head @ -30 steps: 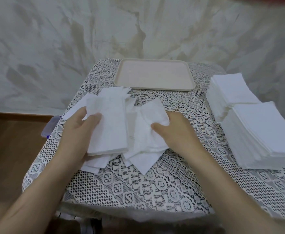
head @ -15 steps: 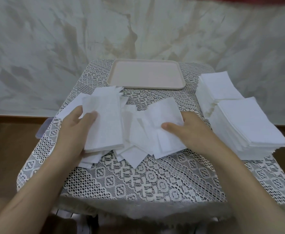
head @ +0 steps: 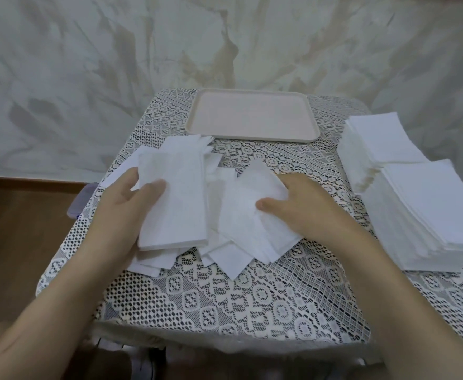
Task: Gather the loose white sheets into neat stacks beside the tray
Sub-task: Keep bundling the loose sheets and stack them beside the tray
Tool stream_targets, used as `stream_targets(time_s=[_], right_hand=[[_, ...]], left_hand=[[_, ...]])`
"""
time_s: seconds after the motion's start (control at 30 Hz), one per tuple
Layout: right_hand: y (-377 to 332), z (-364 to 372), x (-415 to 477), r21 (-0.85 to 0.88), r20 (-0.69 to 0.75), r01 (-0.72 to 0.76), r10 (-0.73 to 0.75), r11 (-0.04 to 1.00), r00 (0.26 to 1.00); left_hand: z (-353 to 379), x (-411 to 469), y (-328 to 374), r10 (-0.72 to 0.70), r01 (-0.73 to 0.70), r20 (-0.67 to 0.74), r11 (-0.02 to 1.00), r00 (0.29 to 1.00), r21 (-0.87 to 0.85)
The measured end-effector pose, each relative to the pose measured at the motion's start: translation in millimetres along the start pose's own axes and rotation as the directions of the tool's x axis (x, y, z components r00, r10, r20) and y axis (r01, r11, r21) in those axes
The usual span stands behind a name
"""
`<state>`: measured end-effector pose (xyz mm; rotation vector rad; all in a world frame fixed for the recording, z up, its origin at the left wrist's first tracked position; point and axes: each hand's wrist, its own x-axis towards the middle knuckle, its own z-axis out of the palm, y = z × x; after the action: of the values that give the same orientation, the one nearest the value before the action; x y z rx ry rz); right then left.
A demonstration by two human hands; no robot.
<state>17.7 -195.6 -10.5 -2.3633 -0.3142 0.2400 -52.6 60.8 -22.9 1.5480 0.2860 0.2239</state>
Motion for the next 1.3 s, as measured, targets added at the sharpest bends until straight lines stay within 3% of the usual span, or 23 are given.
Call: stream_targets(time_s=[0.13,0.33,0.53,0.63,0.73,0.8,1.03,1.3], right_hand=[[9,-7,-14,0.245,-0.012,-0.089,0.095,0.965,0.995],[16,-6,-31,0.306,-0.038,-0.148,0.168,0.94,0.985],[14,-18,-34,0.264,0.092,-0.221,0.203,0.939,0.975],[14,-19,-34,0.328,0.022,-0.181,0.184,0.927,0.983],[8,-20,-35,0.561,-0.105,-0.071,0.155,0.825,0.982],[0,-19,-37,0.652,-0.111,-0.02,0.122,0.758,0.986],[-19,6,-41,0.531,-0.064,0.008,0.03,0.847,0.998],[-27,17,-36,0.548,-0.03,0.029,-0.015,0.836,0.999]], left_hand=[[0,-3,2,-0.007,0.007,0.001,1.0,1.0,-0.012],[8,-8,5,-0.022,0.023,0.027,0.999,0.999,-0.025],[12,-11,5,-0.054,0.056,0.057,0.998,0.997,-0.035],[16,-12,6,-0.054,0.058,0.079,0.997,0.995,-0.046],[20,-16,4,-0.024,0.028,0.103,0.999,0.994,-0.039],[23,-20,5,-0.036,0.038,0.125,0.999,0.991,-0.012],[39,-33,14,-0.064,0.078,0.175,0.994,0.983,-0.076],[37,-33,13,-0.092,0.107,0.217,0.993,0.972,-0.057]])
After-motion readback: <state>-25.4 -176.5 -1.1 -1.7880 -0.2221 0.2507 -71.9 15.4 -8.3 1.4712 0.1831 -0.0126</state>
